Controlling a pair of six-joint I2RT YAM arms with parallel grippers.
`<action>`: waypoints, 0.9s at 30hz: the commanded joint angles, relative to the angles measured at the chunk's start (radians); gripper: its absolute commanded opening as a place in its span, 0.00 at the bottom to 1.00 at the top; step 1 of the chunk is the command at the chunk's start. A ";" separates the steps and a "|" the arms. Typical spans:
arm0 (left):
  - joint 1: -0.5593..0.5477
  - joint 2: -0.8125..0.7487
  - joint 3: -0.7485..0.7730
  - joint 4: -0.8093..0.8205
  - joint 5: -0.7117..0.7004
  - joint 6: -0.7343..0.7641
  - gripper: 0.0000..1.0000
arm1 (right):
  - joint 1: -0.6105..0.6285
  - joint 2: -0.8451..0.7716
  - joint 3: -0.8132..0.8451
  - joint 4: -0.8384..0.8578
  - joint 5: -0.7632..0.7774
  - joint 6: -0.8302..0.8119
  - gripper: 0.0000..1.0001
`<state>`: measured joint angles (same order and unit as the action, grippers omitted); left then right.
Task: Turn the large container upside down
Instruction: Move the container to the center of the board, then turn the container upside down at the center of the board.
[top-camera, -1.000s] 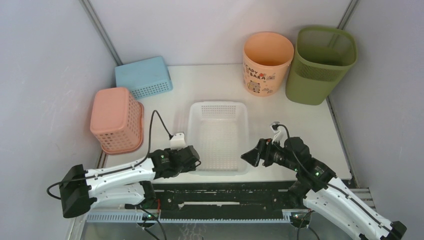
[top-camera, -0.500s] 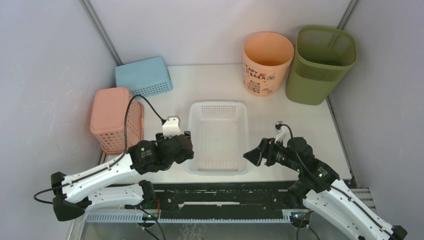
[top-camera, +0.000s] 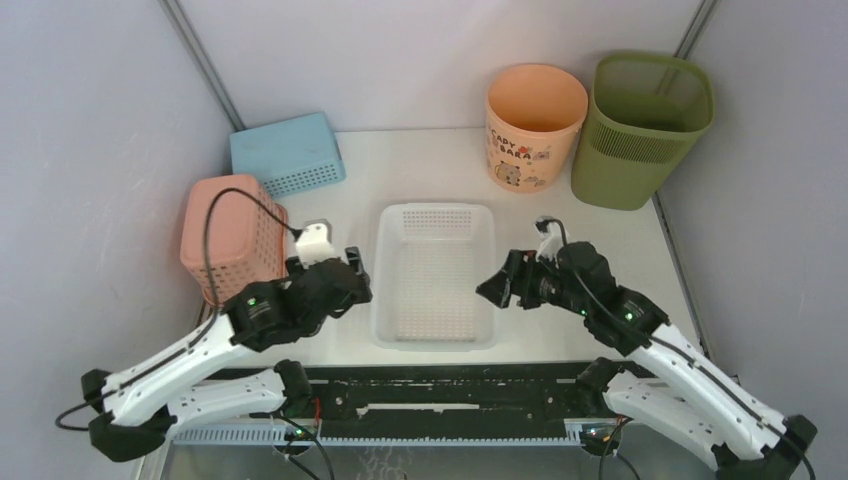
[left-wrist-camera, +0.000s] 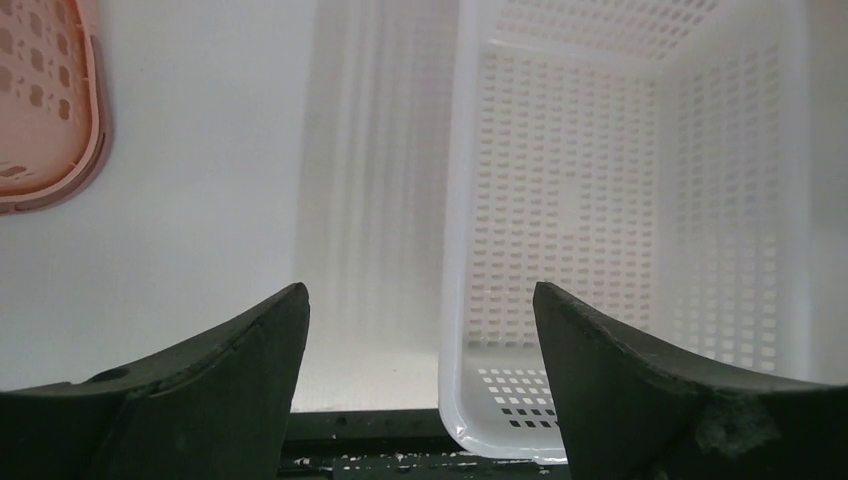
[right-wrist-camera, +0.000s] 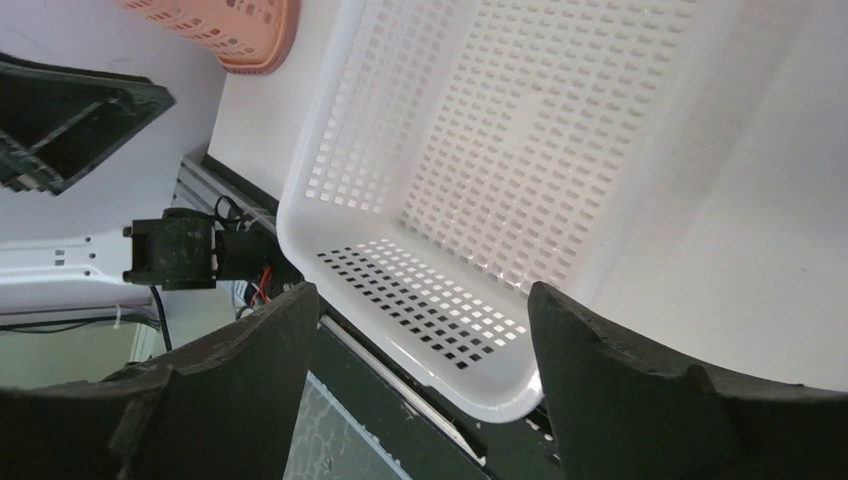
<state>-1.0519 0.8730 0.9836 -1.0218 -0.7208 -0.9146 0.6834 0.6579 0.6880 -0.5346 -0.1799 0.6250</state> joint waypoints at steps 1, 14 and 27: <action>0.069 -0.128 -0.057 0.034 0.043 0.036 0.87 | 0.083 0.156 0.148 0.052 0.097 -0.007 0.87; 0.102 -0.339 -0.139 0.079 0.104 0.026 0.87 | 0.278 0.852 0.710 -0.084 0.317 0.063 0.84; 0.102 -0.530 -0.163 0.097 0.161 0.021 0.87 | 0.400 1.328 1.165 -0.241 0.470 0.145 0.87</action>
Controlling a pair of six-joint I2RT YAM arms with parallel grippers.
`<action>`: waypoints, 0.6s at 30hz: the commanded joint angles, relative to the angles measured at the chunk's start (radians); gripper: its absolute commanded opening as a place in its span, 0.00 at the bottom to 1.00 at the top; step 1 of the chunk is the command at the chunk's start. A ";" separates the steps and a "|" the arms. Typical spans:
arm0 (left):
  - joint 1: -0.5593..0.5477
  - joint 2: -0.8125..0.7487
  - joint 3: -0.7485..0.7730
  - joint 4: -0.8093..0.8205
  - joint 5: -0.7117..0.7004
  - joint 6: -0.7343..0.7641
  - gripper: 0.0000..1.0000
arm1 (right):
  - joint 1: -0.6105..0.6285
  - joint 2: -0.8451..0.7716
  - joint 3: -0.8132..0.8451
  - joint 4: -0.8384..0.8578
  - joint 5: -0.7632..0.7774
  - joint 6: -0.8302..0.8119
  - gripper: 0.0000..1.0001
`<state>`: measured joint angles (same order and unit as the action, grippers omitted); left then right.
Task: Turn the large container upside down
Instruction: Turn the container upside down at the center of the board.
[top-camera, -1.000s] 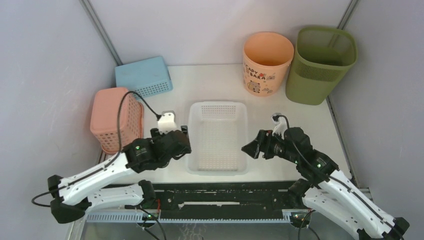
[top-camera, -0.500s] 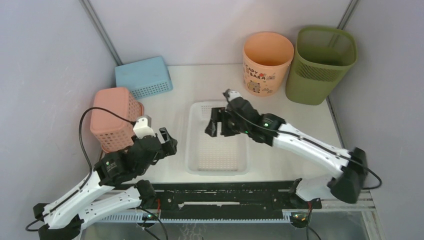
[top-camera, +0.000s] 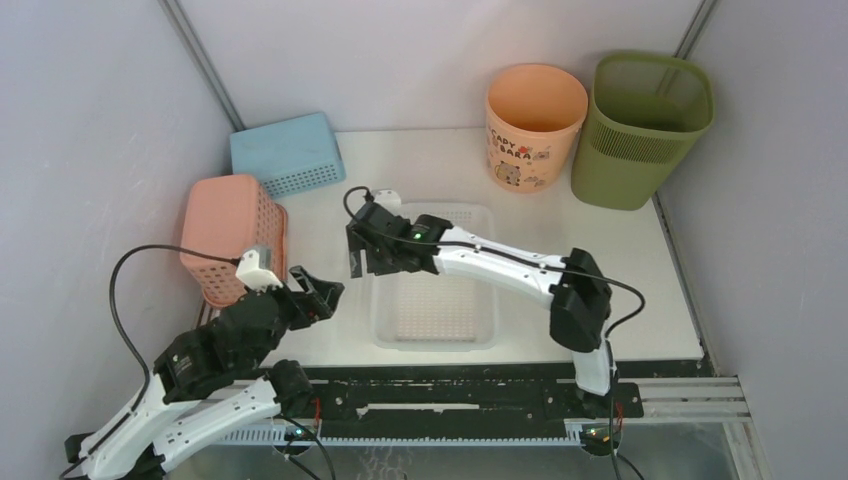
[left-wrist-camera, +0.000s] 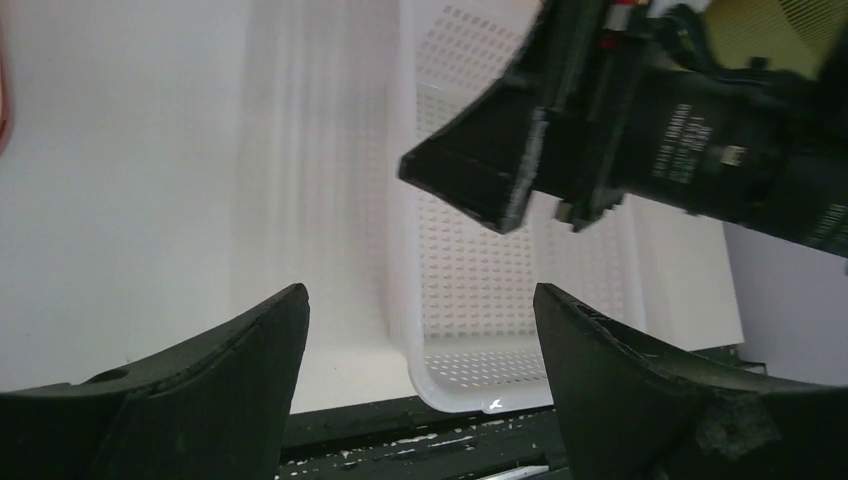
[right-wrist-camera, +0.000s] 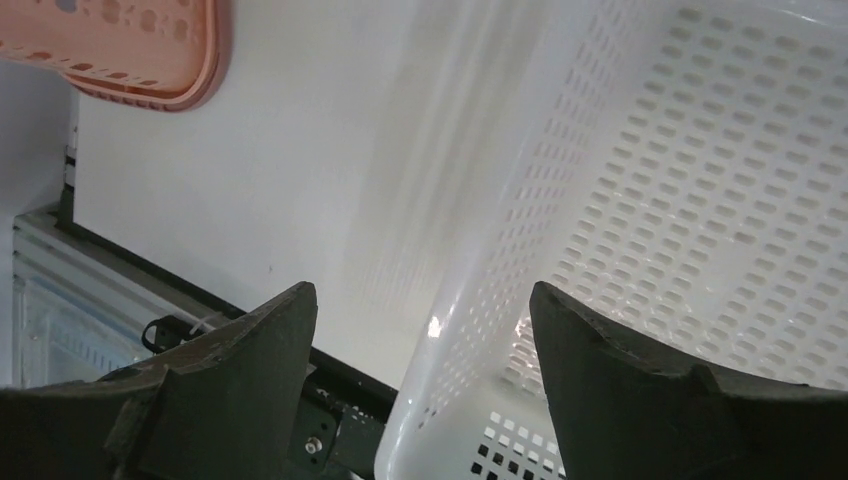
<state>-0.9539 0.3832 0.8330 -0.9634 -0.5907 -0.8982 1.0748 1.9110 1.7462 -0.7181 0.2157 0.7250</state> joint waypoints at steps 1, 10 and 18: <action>0.004 -0.049 -0.012 0.038 0.034 0.006 0.87 | 0.012 0.104 0.132 -0.073 0.085 0.046 0.88; 0.004 -0.118 0.011 0.027 0.066 0.019 0.85 | 0.022 0.301 0.300 -0.203 0.184 0.082 0.87; 0.004 -0.136 0.021 0.025 0.080 0.031 0.86 | 0.000 0.379 0.335 -0.245 0.226 0.105 0.86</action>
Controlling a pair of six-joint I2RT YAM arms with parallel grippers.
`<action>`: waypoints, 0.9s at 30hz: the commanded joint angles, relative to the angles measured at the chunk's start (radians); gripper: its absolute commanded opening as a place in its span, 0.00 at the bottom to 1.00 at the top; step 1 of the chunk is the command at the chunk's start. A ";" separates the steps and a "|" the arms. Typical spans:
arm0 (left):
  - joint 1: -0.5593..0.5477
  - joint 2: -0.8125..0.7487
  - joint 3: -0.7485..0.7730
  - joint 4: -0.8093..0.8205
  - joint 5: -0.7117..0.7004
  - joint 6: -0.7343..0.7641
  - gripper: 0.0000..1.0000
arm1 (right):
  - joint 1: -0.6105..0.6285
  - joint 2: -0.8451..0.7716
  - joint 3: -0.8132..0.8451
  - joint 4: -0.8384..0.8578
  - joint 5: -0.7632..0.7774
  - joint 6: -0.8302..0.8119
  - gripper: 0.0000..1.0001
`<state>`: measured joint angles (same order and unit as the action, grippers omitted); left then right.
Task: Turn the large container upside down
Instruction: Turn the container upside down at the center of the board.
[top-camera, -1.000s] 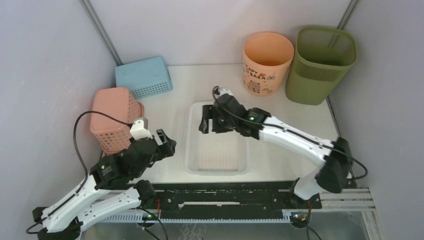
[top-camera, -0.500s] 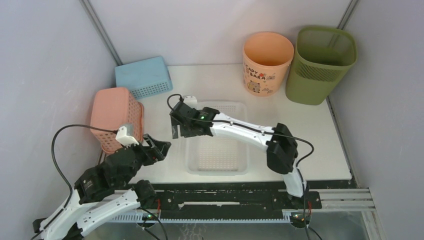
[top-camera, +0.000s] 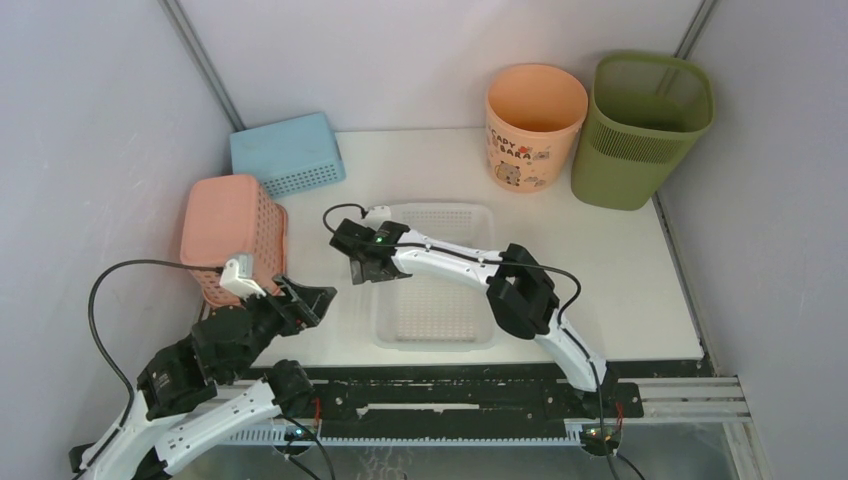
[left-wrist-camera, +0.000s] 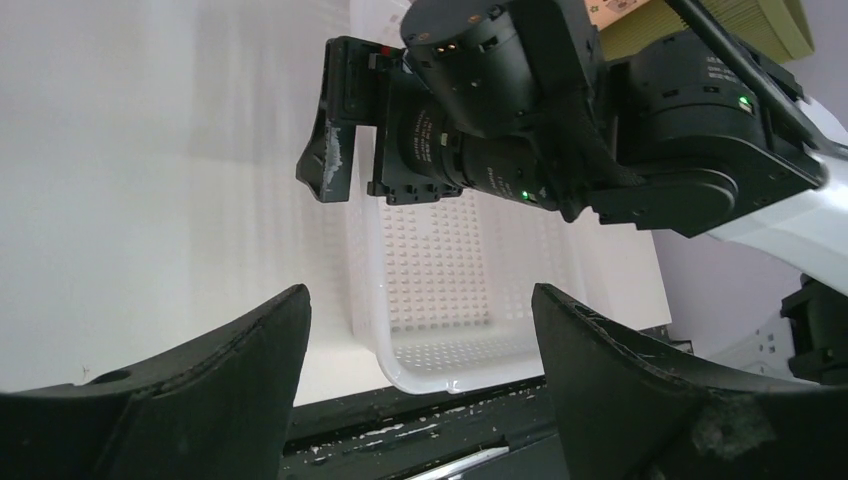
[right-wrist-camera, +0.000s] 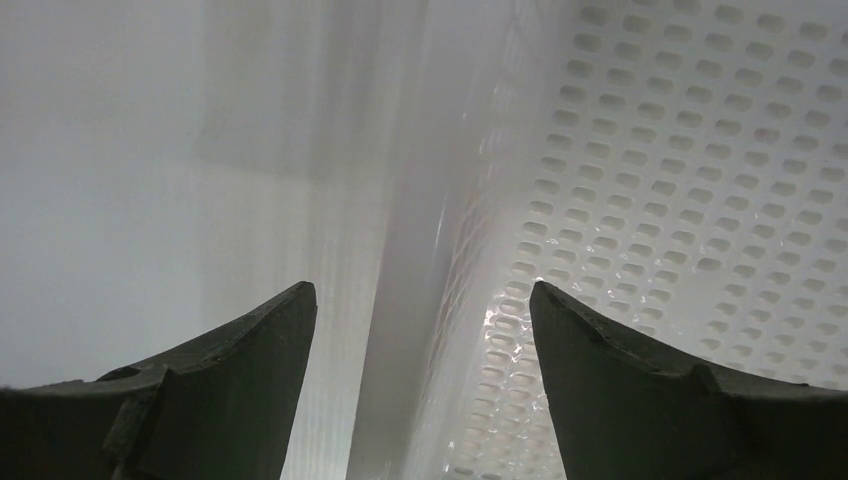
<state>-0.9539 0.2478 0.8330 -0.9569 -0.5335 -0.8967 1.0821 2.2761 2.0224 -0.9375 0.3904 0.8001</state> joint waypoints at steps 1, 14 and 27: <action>0.004 0.001 0.023 0.019 0.023 0.031 0.85 | -0.007 0.019 0.060 -0.027 0.055 0.032 0.86; 0.004 0.020 0.019 0.026 0.014 0.028 0.86 | -0.005 0.038 0.066 -0.022 0.070 0.028 0.72; 0.004 0.039 0.009 0.038 0.015 0.018 0.86 | -0.004 0.035 0.077 -0.031 0.048 0.009 0.53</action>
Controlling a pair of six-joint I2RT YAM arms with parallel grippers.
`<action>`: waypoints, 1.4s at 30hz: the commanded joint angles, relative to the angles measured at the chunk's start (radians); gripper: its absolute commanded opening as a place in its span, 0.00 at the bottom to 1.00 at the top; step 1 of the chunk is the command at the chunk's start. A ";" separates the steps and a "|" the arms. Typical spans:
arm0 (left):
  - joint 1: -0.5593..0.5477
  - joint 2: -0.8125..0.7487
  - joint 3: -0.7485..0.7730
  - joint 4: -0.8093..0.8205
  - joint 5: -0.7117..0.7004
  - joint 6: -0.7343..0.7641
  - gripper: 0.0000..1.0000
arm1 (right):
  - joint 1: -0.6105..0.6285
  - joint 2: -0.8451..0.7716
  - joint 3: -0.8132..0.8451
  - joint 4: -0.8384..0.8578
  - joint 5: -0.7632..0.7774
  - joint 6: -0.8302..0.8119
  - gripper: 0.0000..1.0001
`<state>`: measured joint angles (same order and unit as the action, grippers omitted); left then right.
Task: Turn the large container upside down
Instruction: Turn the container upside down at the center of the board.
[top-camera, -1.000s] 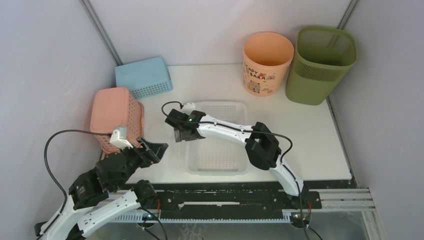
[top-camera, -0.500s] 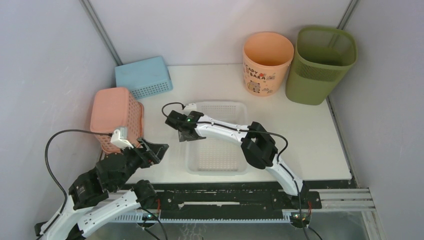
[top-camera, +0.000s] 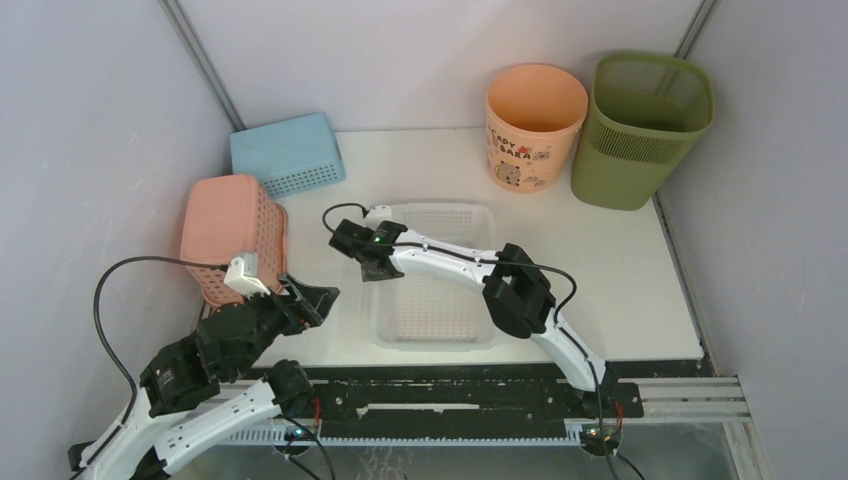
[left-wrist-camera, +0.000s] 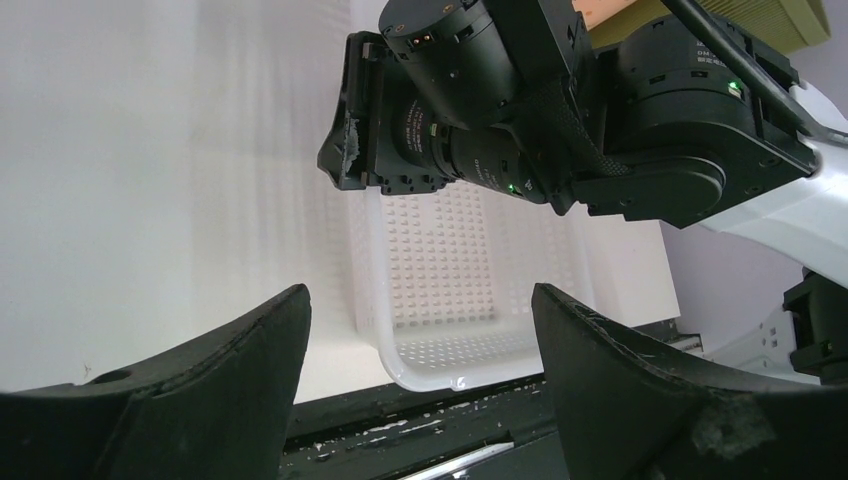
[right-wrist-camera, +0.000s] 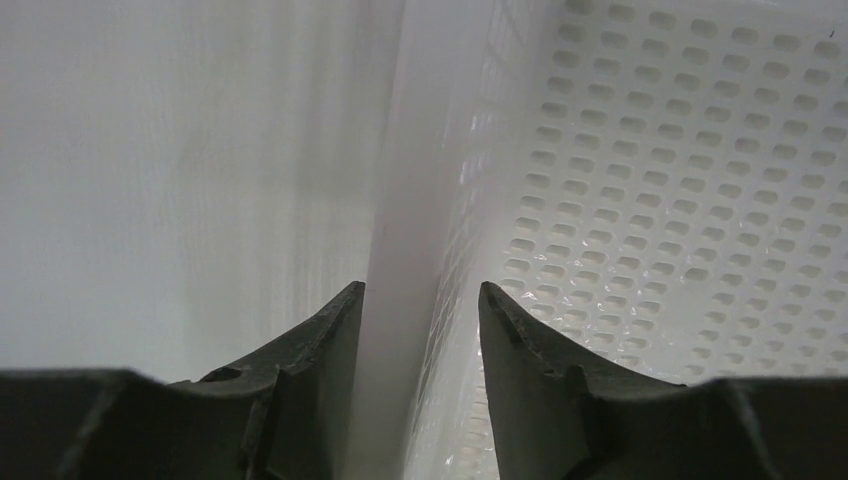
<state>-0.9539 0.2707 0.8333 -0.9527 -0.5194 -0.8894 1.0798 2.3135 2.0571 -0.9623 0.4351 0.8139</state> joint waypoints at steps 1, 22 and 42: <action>0.004 0.016 0.010 0.033 0.000 0.012 0.86 | -0.003 0.000 0.043 -0.007 0.000 -0.005 0.51; 0.004 0.027 0.031 0.009 -0.052 0.023 0.87 | -0.016 -0.112 0.056 0.016 -0.134 -0.100 0.00; 0.004 0.035 0.048 -0.031 -0.176 0.029 1.00 | -0.189 -0.580 -0.231 0.364 -0.617 -0.138 0.00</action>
<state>-0.9539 0.2684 0.8352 -0.9749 -0.6479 -0.8818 0.9836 1.8683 1.9278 -0.8268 -0.0124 0.6422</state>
